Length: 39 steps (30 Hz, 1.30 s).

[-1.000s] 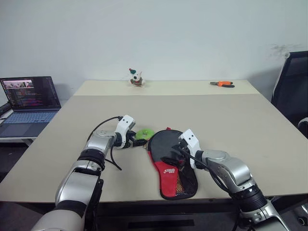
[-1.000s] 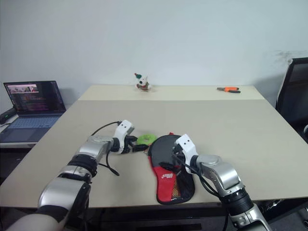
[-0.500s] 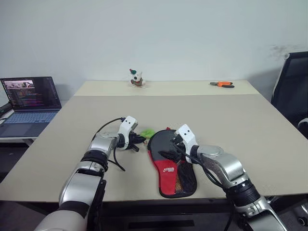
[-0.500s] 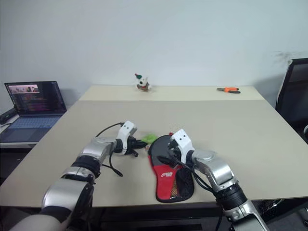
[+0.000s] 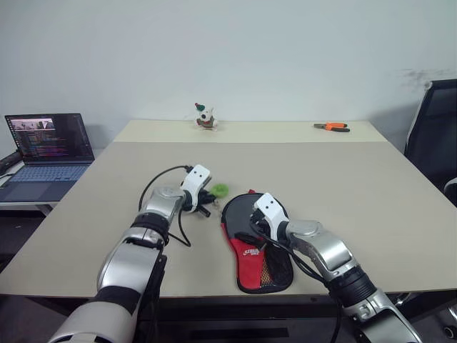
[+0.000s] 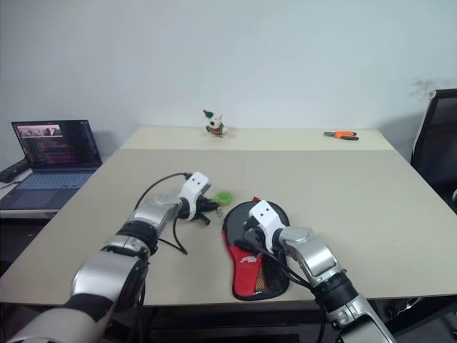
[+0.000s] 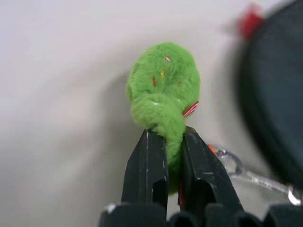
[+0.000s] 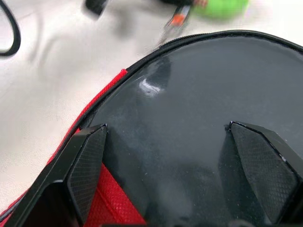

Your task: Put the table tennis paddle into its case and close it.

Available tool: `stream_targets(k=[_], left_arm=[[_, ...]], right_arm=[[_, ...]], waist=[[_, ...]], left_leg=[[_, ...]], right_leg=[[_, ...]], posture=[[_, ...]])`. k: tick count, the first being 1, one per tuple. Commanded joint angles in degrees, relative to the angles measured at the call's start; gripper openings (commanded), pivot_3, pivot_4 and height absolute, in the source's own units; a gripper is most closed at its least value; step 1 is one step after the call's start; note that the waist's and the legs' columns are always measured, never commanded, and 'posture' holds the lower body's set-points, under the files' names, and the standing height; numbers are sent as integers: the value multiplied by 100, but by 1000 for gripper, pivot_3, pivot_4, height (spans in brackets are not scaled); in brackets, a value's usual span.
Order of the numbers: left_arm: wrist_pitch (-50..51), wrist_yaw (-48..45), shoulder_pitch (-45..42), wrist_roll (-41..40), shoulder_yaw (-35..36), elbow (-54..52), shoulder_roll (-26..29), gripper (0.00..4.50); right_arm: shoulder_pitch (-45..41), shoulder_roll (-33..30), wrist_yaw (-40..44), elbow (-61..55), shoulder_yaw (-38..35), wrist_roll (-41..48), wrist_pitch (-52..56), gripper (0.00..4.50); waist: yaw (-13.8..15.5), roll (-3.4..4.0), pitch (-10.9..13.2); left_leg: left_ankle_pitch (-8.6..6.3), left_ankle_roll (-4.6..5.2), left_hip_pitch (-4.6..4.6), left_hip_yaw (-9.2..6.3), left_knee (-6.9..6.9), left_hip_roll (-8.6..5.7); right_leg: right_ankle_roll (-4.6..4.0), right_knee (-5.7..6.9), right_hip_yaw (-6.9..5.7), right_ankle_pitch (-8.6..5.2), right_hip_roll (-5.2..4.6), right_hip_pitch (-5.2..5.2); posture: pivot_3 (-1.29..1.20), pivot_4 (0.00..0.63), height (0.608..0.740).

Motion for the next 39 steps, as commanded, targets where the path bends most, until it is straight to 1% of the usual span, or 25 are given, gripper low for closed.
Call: stream_targets(k=[1, 3, 8, 15, 18, 22, 27, 31, 39], left_arm=[[-679, 678, -451, 442, -165, 251, -84, 2], [-781, 846, -615, 527, -164, 366, -228, 2], [-1338, 1282, -1002, 1144, -553, 531, -712, 2], [-2078, 1641, -1179, 1776, -954, 618, -1268, 2], [-2519, 1791, -1247, 2113, -1247, 622, -1632, 2], [-2689, 2019, -1310, 2235, -1282, 645, -1901, 2], [-2809, 2099, -1300, 2408, -1353, 663, -2087, 2], [-2967, 2217, -1217, 2745, -1632, 675, -2186, 2], [-3022, 2188, -1093, 2849, -1687, 695, -2268, 2]], right_arm=[[267, -127, 73, 267, 83, -103, 365, 4500], [334, -178, 78, 178, 95, -122, 411, 4500], [656, -353, 34, -334, 49, -59, 804, 4500], [1260, -662, -9, -1238, 89, -25, 1364, 4500], [1504, -797, -48, -1552, 46, -9, 1567, 4500], [1672, -852, -124, -1892, 2, 51, 1799, 4500], [1844, -856, -217, -2178, -33, 100, 2007, 4500], [1978, -902, -251, -2355, -67, 114, 2107, 4500], [1955, -1046, -273, -2341, -145, 146, 2117, 4500]], waist=[[1, -7, -5], [-3, -10, -7], [34, -15, -10], [63, -18, -12], [167, -21, -14], [223, -23, -17], [255, -23, -17], [286, -24, -17], [303, -24, -18]], left_leg=[[0, 0, 0, 1, 0, -1], [0, 0, 0, 1, 0, 0], [0, 0, -2, 0, 1, -2], [0, 0, -2, 2, -1, -5], [0, 0, -4, 2, 1, -7], [-1, 0, -7, -1, 1, -14], [-1, 1, -9, -2, -1, -15], [-1, 1, -9, -3, 0, -16], [-1, 1, -9, -8, 0, -20]], right_leg=[[1, -1, 0, 0, 0, 1], [1, 0, 0, 1, -1, 1], [2, -1, -2, 0, -2, 1], [5, -4, -4, 0, -8, 2], [6, -6, -6, 0, -9, 4], [12, -13, -11, -2, -16, 9], [15, -16, -13, -3, -17, 9], [15, -17, -15, -4, -17, 10], [18, -18, -20, -5, -20, 14]], posture=[[0, 150, 740], [0, 150, 740], [0, 150, 740], [0, 150, 740], [0, 150, 740], [0, 150, 740], [0, 150, 740], [0, 150, 740], [0, 150, 740]])
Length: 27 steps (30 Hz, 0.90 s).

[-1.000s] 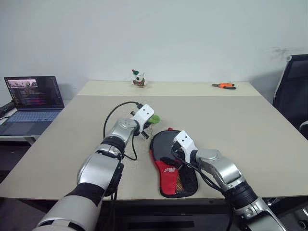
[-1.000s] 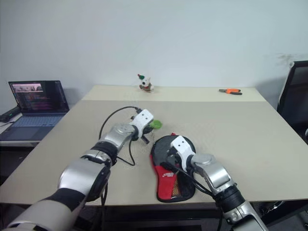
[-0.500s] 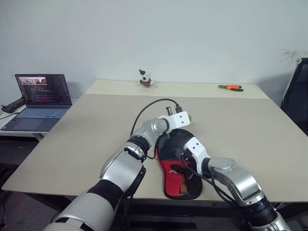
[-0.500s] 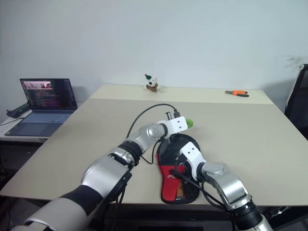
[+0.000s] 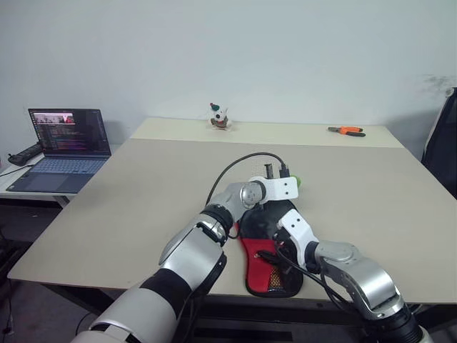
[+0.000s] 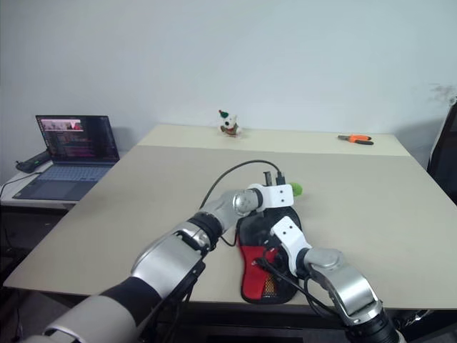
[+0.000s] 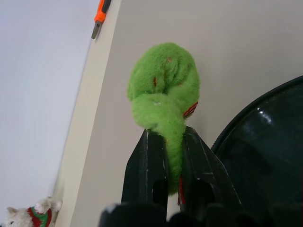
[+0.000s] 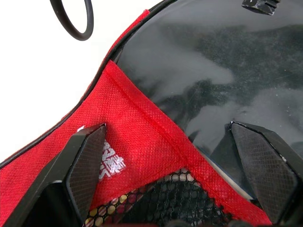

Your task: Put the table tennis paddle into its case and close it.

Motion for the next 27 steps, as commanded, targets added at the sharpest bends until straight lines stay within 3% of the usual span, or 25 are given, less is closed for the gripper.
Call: stream_targets(k=[1, 3, 13, 20, 27], left_arm=[[-296, -93, -102, -30, -5, -194, -130, 2], [-304, -480, -28, -80, 9, -182, -120, 2], [-508, -1257, 438, -133, -2, -224, 109, 3545], [-580, -1685, 246, -1175, 976, -427, 418, 3545], [-534, -2491, 347, -2086, 1776, -831, 1145, 3545]], right_arm=[[312, -142, -7, 462, 182, 19, 530, 4500], [254, -84, -34, 483, 172, 42, 538, 4500], [-123, 100, -97, 712, 222, 114, 457, 4500], [-484, 102, 61, 699, -1, 282, 506, 4500], [-579, 37, 39, 388, -385, 524, 694, 4500]], waist=[[1, 0, 0], [1, 0, 0], [-88, -1, -26], [-155, -1, -38], [-162, -1, -37]], left_leg=[[0, 0, 0, -1, 0, 0], [0, 0, 0, -1, 0, -1], [0, 0, 8, 0, 3, 7], [0, 1, 46, -3, 4, 11], [-1, 1, 47, 0, 0, 11]], right_leg=[[0, 0, -1, 0, 0, 1], [0, -1, -2, 0, -1, 2], [-1, 9, 0, 0, 3, 3], [25, 3, -2, -15, 5, 46], [-1, 1, 0, 0, 6, 45]], posture=[[0, 150, 740], [0, 150, 740], [0, 150, 740], [0, 150, 740], [0, 150, 740]])
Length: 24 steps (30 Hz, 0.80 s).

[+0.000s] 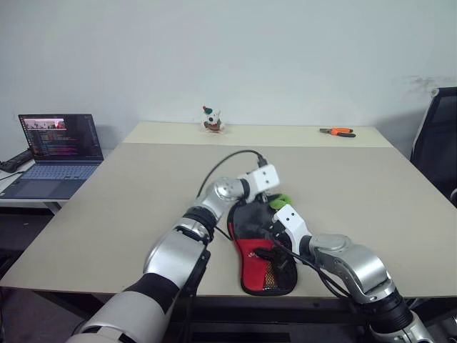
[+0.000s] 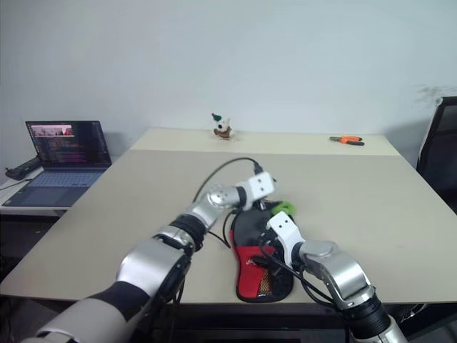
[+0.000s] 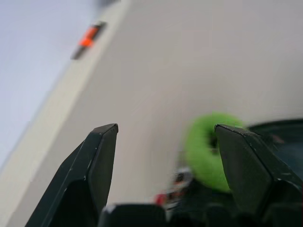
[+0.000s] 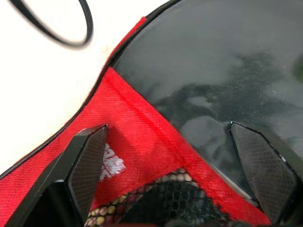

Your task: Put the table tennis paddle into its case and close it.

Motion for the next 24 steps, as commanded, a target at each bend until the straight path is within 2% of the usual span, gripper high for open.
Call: stream_targets(k=[1, 3, 5, 7, 10, 16, 24], left_arm=[[27, -373, -5, -446, 326, -382, 322, 3545], [196, -636, 182, -768, 583, -546, 576, 3545], [844, -1430, 497, -1525, 1086, -939, 790, 3545], [1639, -2207, 854, -2149, 1360, -1590, 916, 3545], [2715, -2975, 1526, -2683, 1358, -2843, 1130, 3545], [3438, -3269, 2299, -2705, 945, -4087, 1359, 3545], [2937, -3179, 2378, -2236, 336, -3640, 1312, 3545]], right_arm=[[40, -99, -30, -157, -229, 145, 272, 4500], [25, -120, -24, -379, -340, 273, 386, 4500], [-53, -115, 25, -759, -532, 507, 593, 4500], [-156, -127, 89, -1014, -719, 724, 728, 4500], [-364, -262, 246, -1217, -981, 1016, 775, 4500], [-878, -810, 512, -790, -1130, 1058, 312, 4500], [-1414, -1417, 980, 249, -661, 596, -798, 4500]], waist=[[-1, 0, 1], [-1, 1, 1], [-25, 3, 3], [-54, 5, 4], [-118, 6, 8], [-122, 6, 8], [-144, 6, 8]], left_leg=[[0, 0, -1, 0, -1, 0], [0, 0, -1, -1, -3, 0], [0, 0, -1, 1, -7, 0], [0, 0, -3, 2, -10, 2], [0, 0, -8, 0, -12, 2], [0, 0, -9, -5, -11, 1], [0, 1, -6, 5, -16, 2]], right_leg=[[0, -1, 0, 0, 0, -1], [0, -2, -1, 0, 0, -1], [0, -3, 2, 0, 0, -4], [-2, -3, 3, 0, 0, -9], [-3, -4, 4, 0, 1, -13], [-4, -6, 4, 0, 1, -10], [-4, -6, 15, 0, 2, -14]], posture=[[0, 150, 740], [0, 150, 740], [0, 150, 740], [0, 150, 740], [0, 150, 740], [0, 150, 740], [0, 150, 740]])
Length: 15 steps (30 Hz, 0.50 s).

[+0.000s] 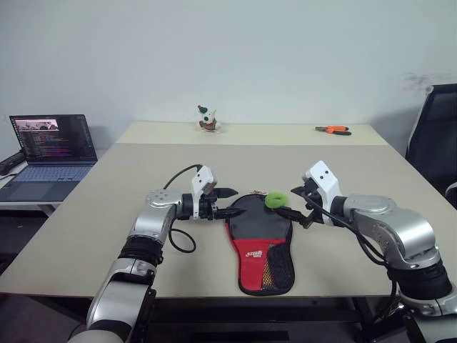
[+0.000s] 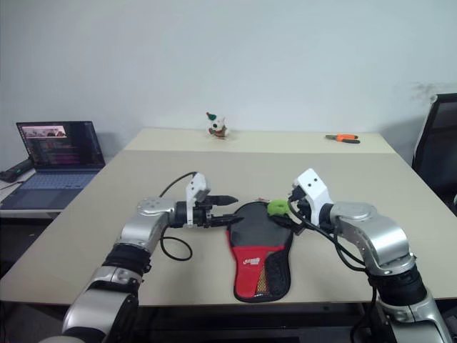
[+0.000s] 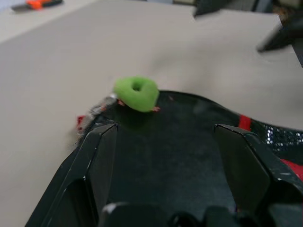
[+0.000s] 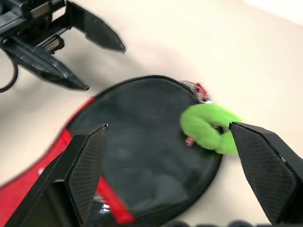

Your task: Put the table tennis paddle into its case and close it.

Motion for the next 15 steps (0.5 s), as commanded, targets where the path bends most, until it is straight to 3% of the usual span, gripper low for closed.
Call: stream_targets(k=[1, 10, 15], left_arm=[[-382, 109, -65, 200, -184, 233, -40, 3545], [-1000, 656, -331, 494, -281, 1633, -466, 3545], [-1203, 623, -360, 545, -306, 1835, -510, 3545]], right_arm=[[-295, -143, 259, 235, 156, -176, -517, 4500], [-836, 699, 157, 2324, 776, -980, -1947, 4500], [-1026, 1199, 69, 3450, 870, -1348, -2632, 4500]], waist=[[-16, 0, 0], [-20, -1, 0], [-17, 0, 0]], left_leg=[[0, 0, 0, 3, 0, 0], [0, 1, 0, 9, 1, 1], [0, 0, -15, 12, 1, -1]], right_leg=[[0, 0, 4, 0, 0, -1], [-1, 5, 7, 1, 1, -9], [-2, 10, 11, 1, 0, -29]], posture=[[0, 150, 740], [0, 150, 740], [0, 150, 740]])
